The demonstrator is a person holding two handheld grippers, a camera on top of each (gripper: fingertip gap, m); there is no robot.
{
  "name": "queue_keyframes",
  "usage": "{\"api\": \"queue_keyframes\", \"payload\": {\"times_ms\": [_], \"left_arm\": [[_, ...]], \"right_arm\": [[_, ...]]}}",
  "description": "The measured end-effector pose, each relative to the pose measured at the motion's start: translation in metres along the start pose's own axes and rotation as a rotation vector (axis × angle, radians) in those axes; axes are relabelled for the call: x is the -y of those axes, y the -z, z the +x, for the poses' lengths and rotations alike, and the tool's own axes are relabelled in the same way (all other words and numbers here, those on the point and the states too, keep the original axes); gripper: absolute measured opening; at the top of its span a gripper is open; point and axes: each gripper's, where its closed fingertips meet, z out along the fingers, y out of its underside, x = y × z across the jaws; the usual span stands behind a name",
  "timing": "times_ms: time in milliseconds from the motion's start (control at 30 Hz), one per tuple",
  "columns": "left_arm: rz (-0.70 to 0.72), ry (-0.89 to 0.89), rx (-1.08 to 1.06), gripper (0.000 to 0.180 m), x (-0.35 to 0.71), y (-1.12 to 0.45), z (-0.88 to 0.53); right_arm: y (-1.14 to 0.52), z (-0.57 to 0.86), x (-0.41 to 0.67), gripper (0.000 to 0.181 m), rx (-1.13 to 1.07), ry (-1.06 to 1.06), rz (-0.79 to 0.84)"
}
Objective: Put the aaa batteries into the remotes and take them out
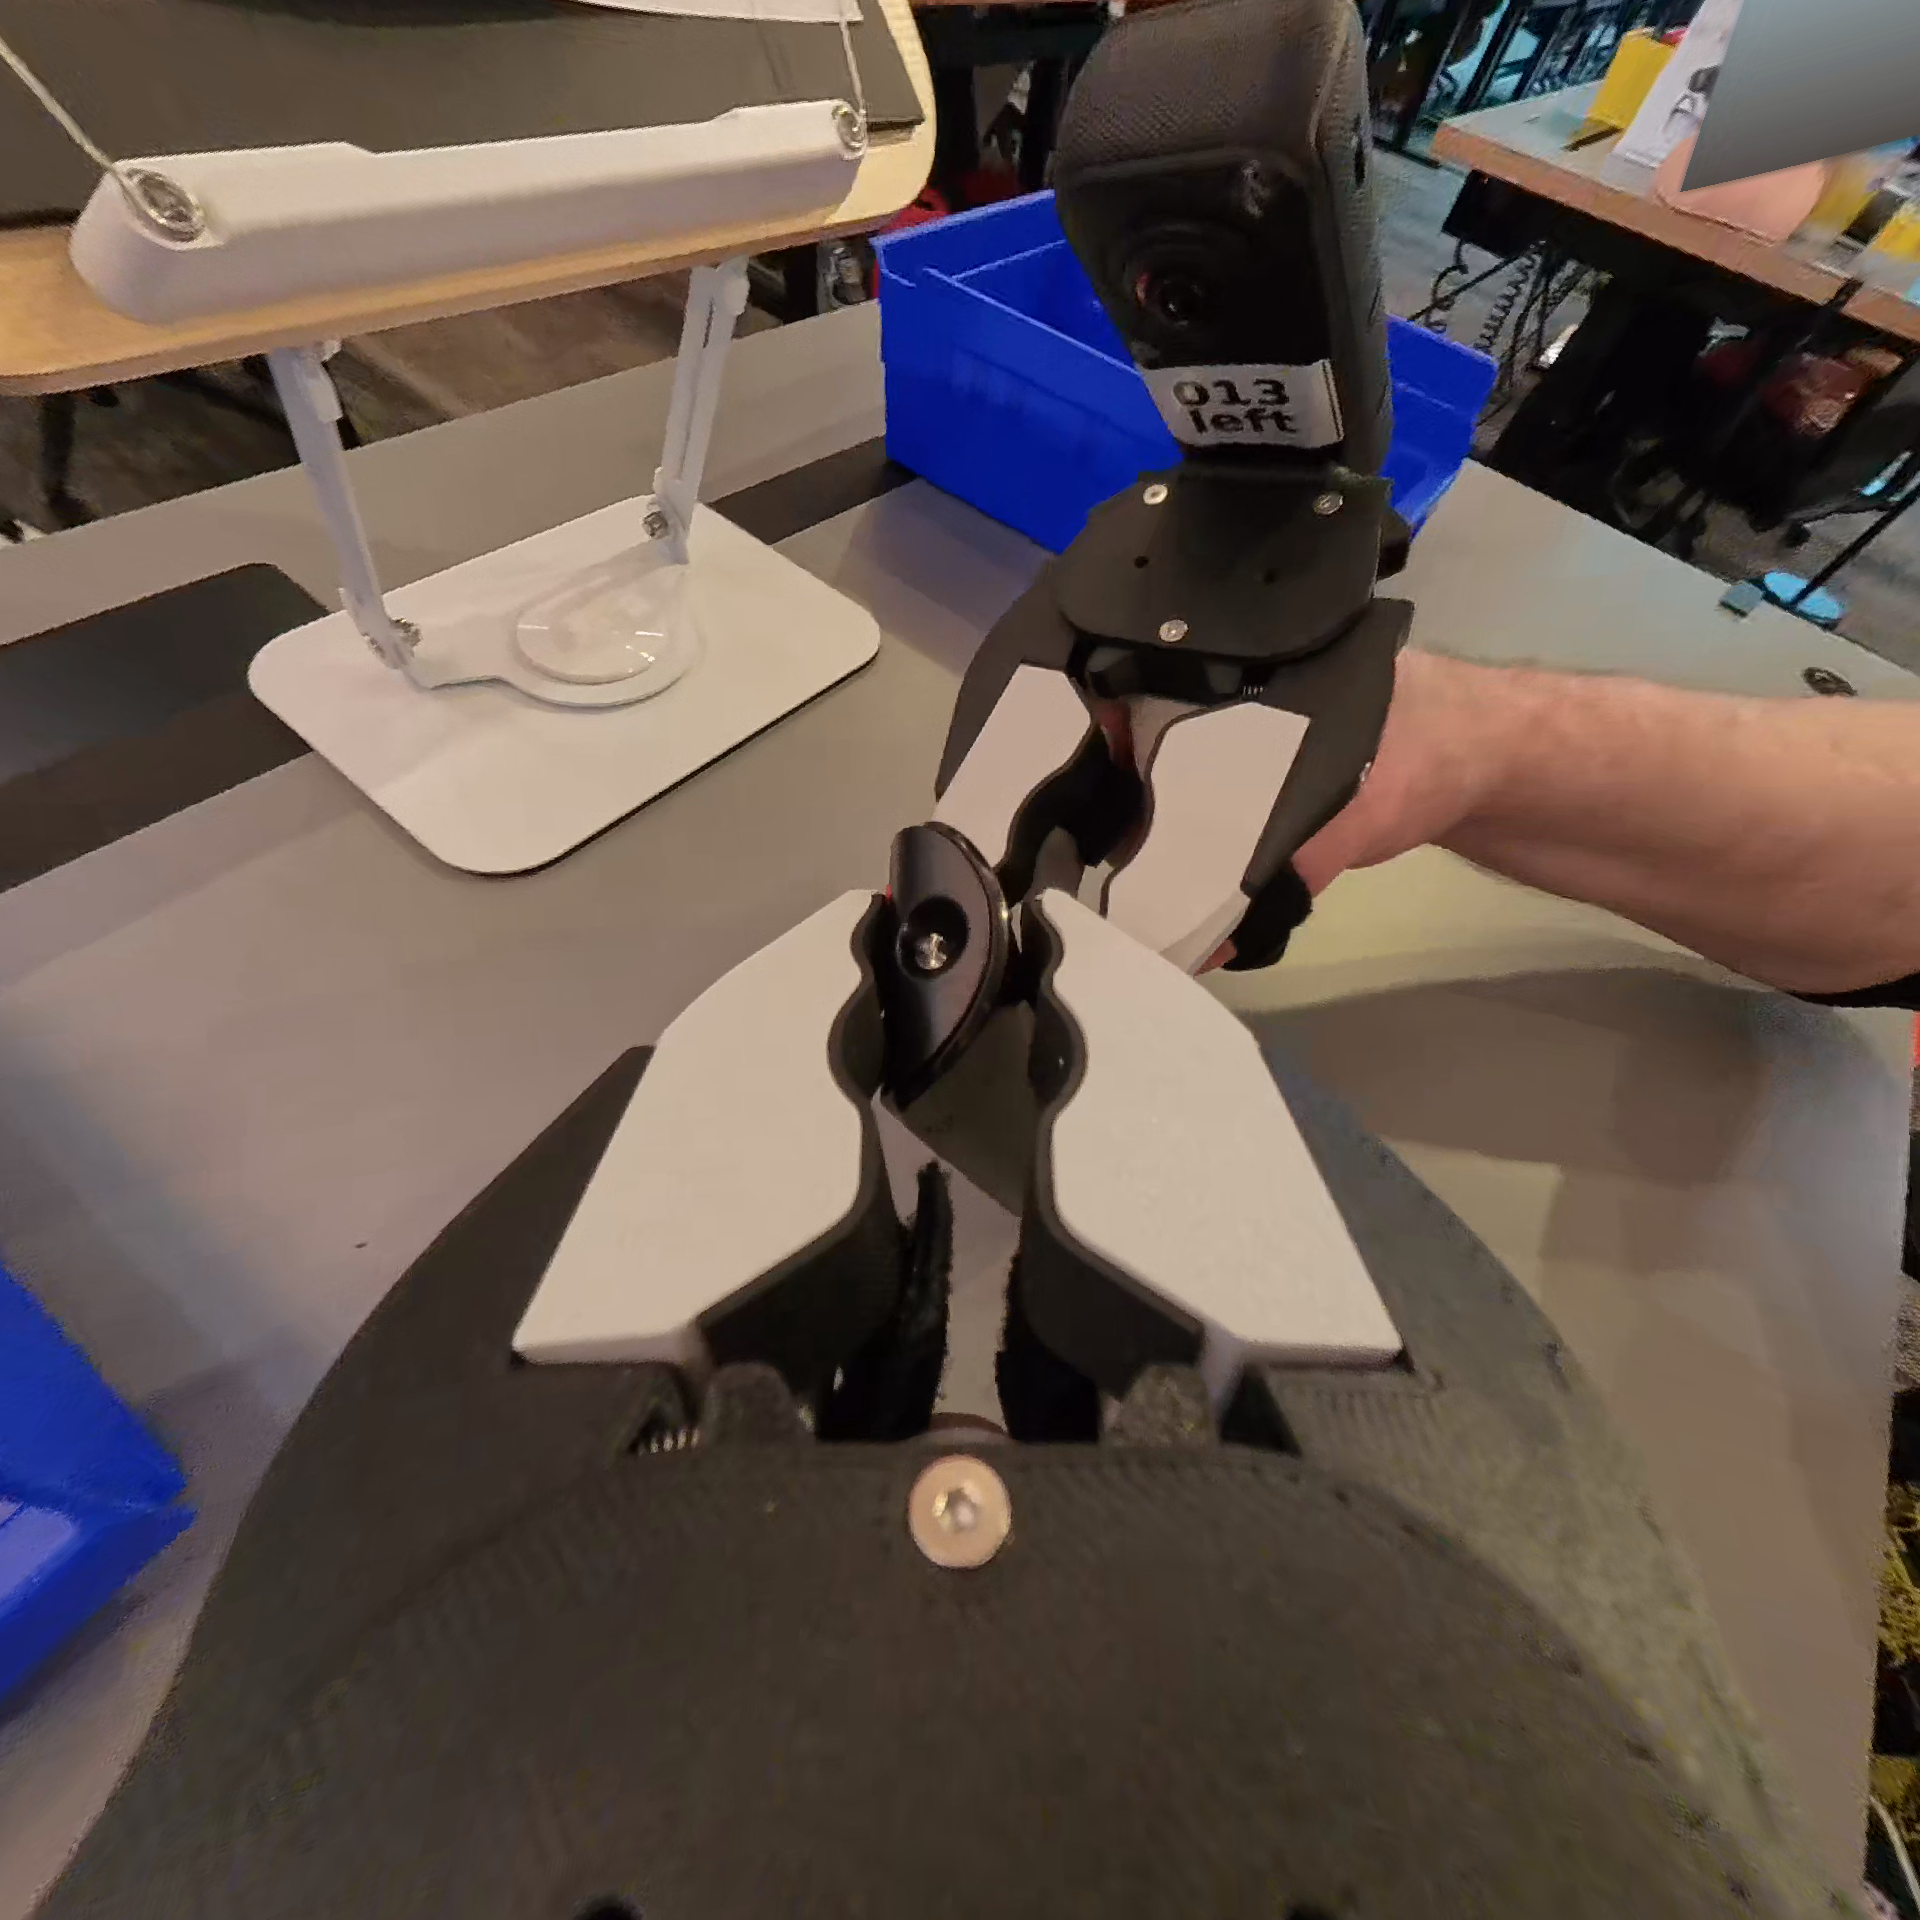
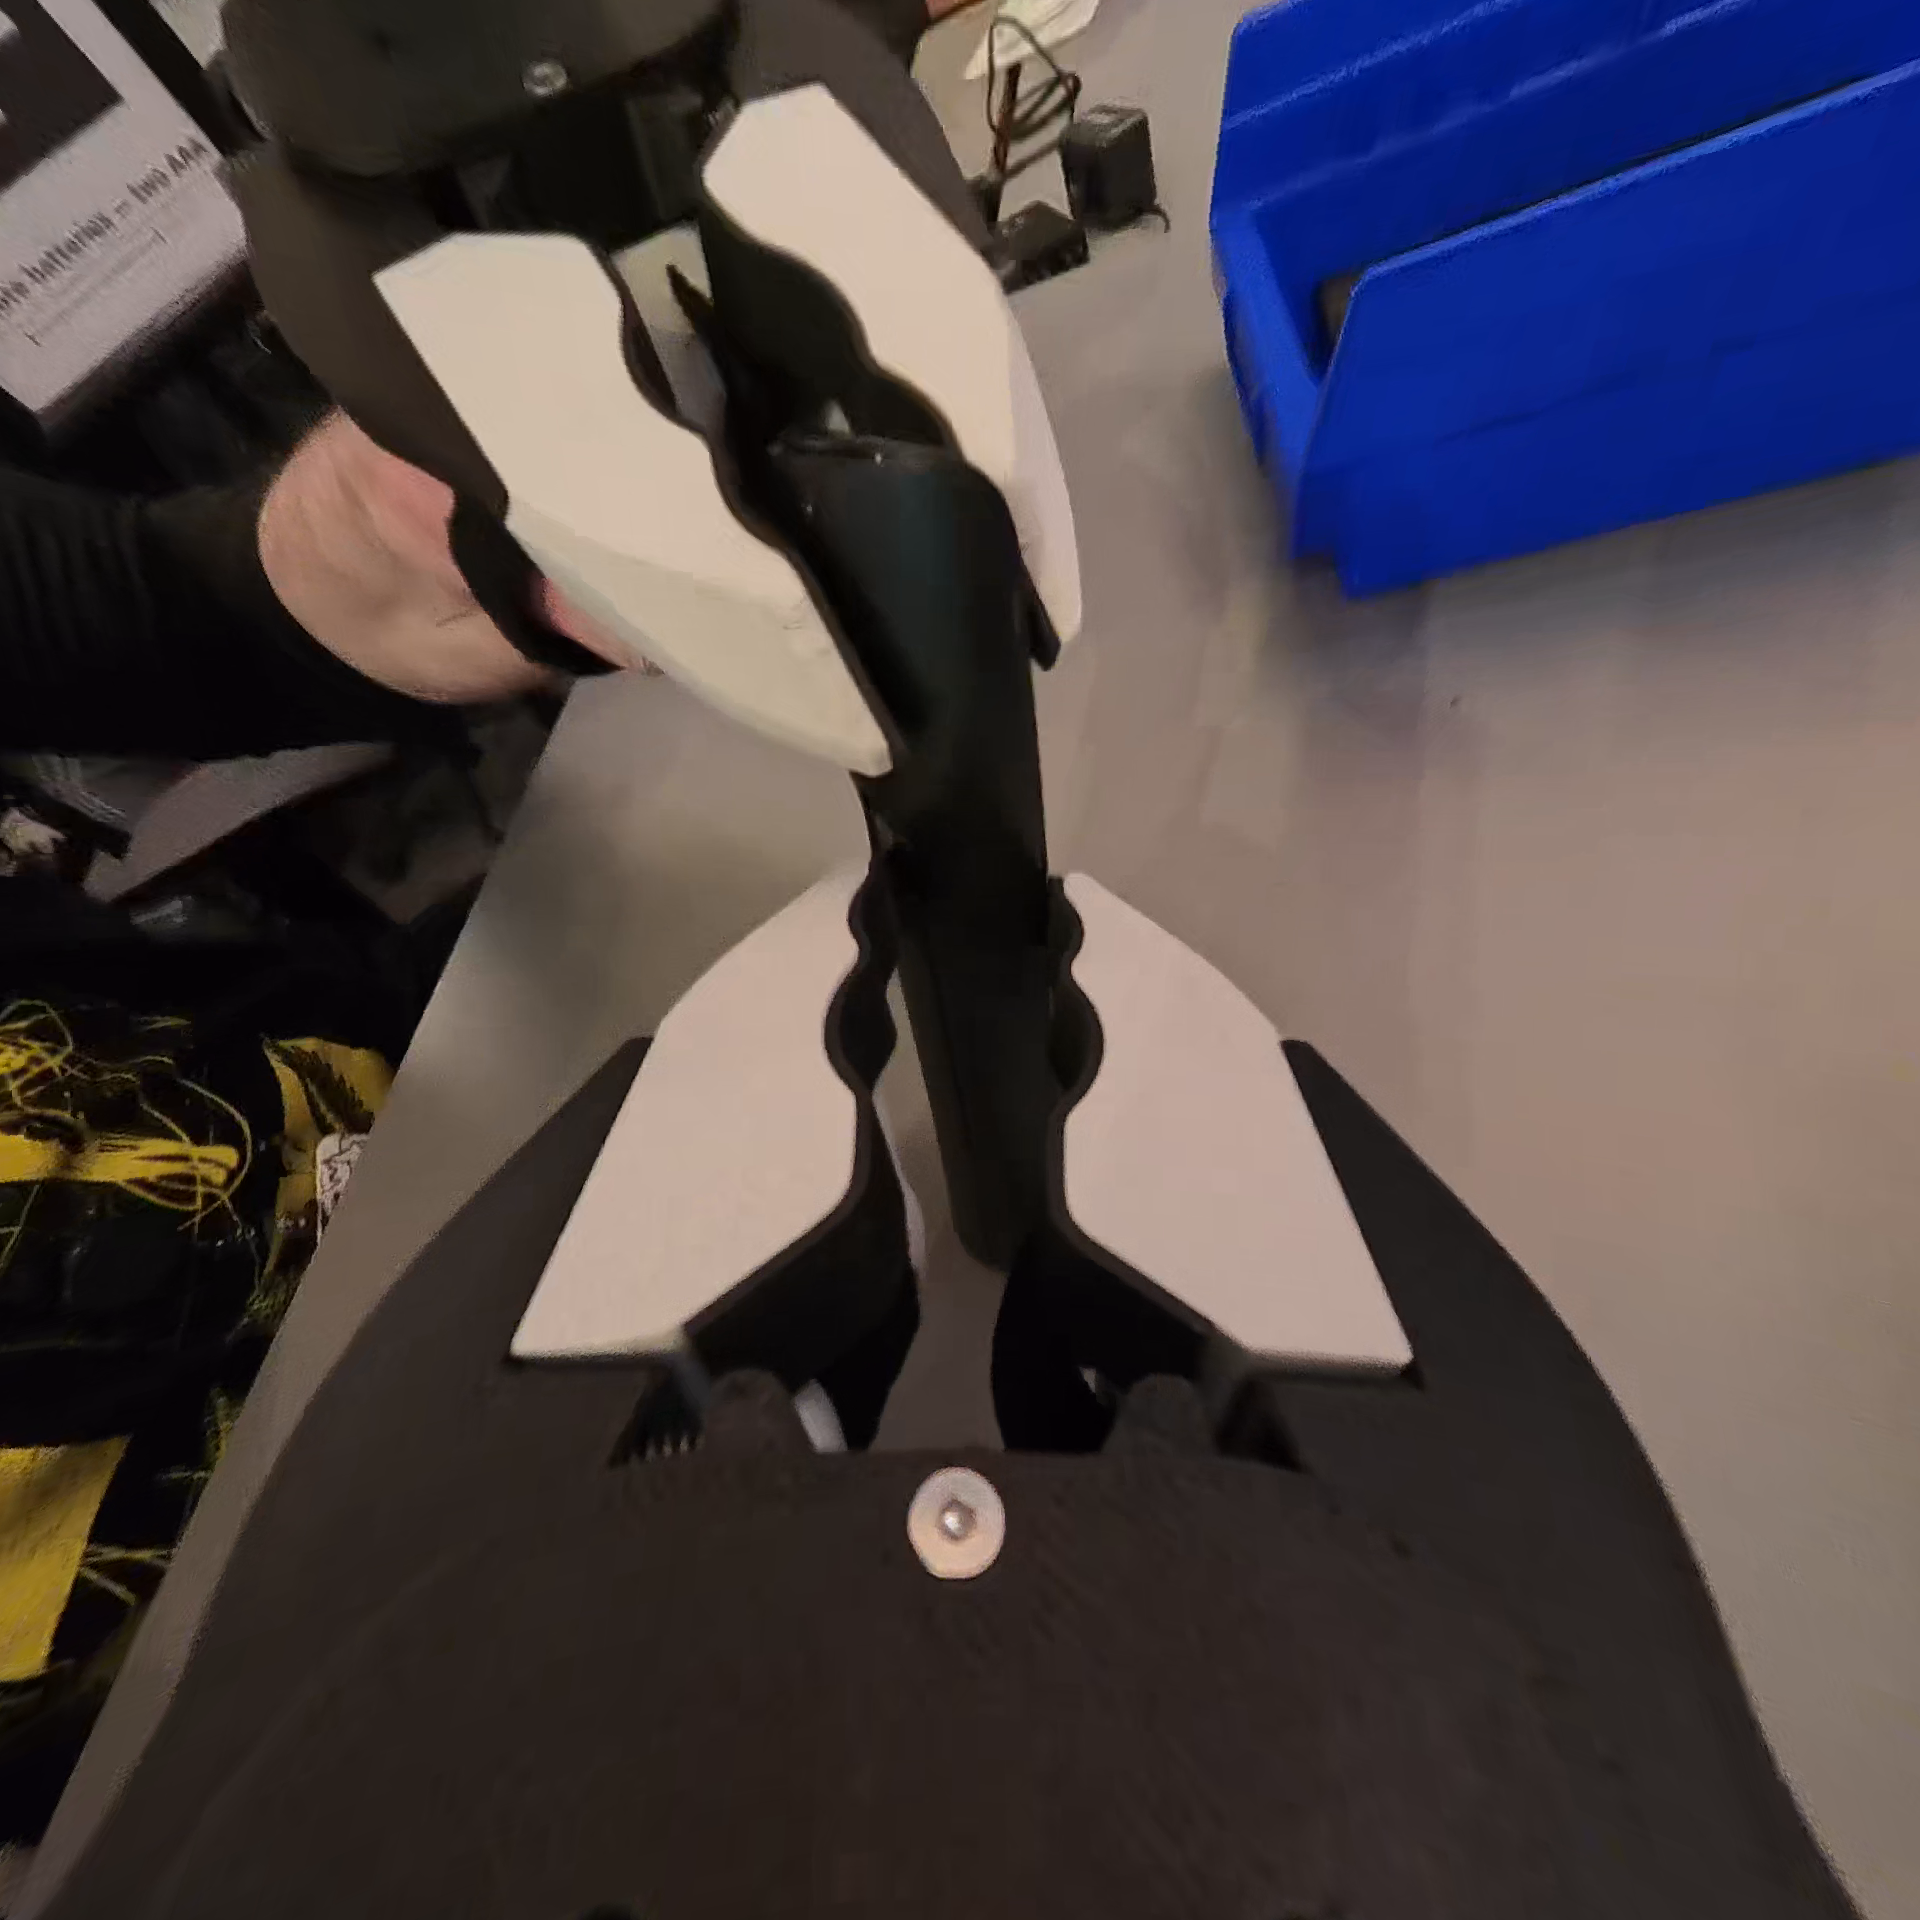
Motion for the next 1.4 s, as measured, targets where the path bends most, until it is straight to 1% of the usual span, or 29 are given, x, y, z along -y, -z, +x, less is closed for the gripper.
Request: {"api": "queue_keyframes", "payload": {"times_ms": [133, 233, 267, 300, 333, 367, 400, 467, 533, 567, 633, 667, 700, 733, 800, 833, 900, 933, 967, 1000, 1100, 1200, 1300, 1400], "left_arm": [[0.016, 0.007, 0.012, 0.024, -0.001, 0.001, -0.003], [0.068, 0.087, -0.031, 0.024, -0.001, 0.002, -0.006], [0.088, 0.100, -0.015, 0.024, -0.002, 0.003, -0.009], [0.113, 0.127, -0.010, 0.023, -0.001, 0.005, -0.013], [0.147, 0.167, -0.008, 0.023, 0.001, 0.009, -0.018], [0.184, 0.213, -0.007, 0.023, 0.003, 0.014, -0.024], [0.211, 0.256, -0.015, 0.023, 0.003, 0.018, -0.029], [0.235, 0.302, -0.016, 0.023, -0.004, 0.019, -0.037], [0.276, 0.356, -0.020, 0.024, -0.009, 0.021, -0.044], [0.311, 0.388, -0.015, 0.023, -0.009, 0.024, -0.050], [0.397, 0.456, -0.004, 0.023, -0.007, 0.034, -0.061], [0.432, 0.493, -0.015, 0.023, -0.006, 0.037, -0.063], [0.455, 0.523, -0.025, 0.023, -0.005, 0.038, -0.064], [0.476, 0.550, -0.026, 0.023, -0.005, 0.038, -0.063], [0.507, 0.599, -0.041, 0.023, -0.006, 0.036, -0.057], [0.529, 0.627, -0.052, 0.023, -0.005, 0.035, -0.053], [0.570, 0.672, -0.076, 0.023, -0.002, 0.035, -0.047], [0.584, 0.688, -0.083, 0.023, 0.000, 0.036, -0.046], [0.600, 0.694, -0.080, 0.026, 0.000, 0.039, -0.046], [0.611, 0.684, -0.069, 0.024, -0.001, 0.040, -0.046], [0.635, 0.660, -0.107, 0.026, 0.000, 0.047, -0.041], [0.611, 0.587, -0.097, 0.029, 0.001, 0.050, -0.036], [0.560, 0.491, -0.011, 0.049, -0.004, 0.056, -0.041], [0.494, 0.362, 0.124, 0.057, -0.006, 0.080, -0.066]], "right_arm": [[-0.002, 0.001, -0.001, 0.030, 0.018, 0.009, -0.020], [-0.002, 0.004, -0.001, 0.029, -0.023, -0.017, -0.030], [0.000, 0.008, -0.004, 0.030, -0.043, 0.009, -0.001], [0.003, 0.011, -0.009, 0.031, -0.038, -0.012, 0.031], [0.007, 0.012, -0.013, 0.037, -0.030, -0.045, 0.063], [0.013, 0.012, -0.017, 0.038, -0.048, -0.037, 0.078], [0.016, 0.012, -0.026, 0.035, -0.087, -0.018, 0.045], [0.021, 0.014, -0.042, 0.035, -0.131, -0.017, -0.012], [0.032, 0.019, -0.046, 0.034, -0.160, -0.035, 0.005], [0.036, 0.022, -0.047, 0.044, -0.199, -0.026, 0.009], [0.038, 0.022, -0.045, 0.050, -0.237, -0.010, 0.003], [0.034, 0.025, -0.046, 0.066, -0.296, 0.031, -0.033], [0.032, 0.034, -0.045, 0.086, -0.403, 0.083, -0.073], [0.029, 0.039, -0.044, 0.092, -0.490, 0.152, -0.128], [0.018, 0.040, -0.033, 0.088, -0.590, 0.293, -0.179], [0.011, 0.042, -0.033, 0.088, -0.635, 0.350, -0.240], [-0.002, 0.044, -0.039, 0.076, -0.671, 0.429, -0.368], [-0.003, 0.047, -0.042, 0.063, -0.696, 0.459, -0.424], [-0.003, 0.049, -0.040, 0.062, -0.713, 0.474, -0.433], [-0.003, 0.050, -0.039, 0.061, -0.698, 0.455, -0.434], [-0.004, 0.040, -0.035, 0.060, -0.623, 0.436, -0.420], [-0.004, 0.031, -0.035, 0.060, -0.551, 0.403, -0.413], [0.007, 0.026, -0.043, 0.060, -0.485, 0.326, -0.377], [0.023, 0.030, -0.061, 0.060, -0.475, 0.277, -0.367]]}}
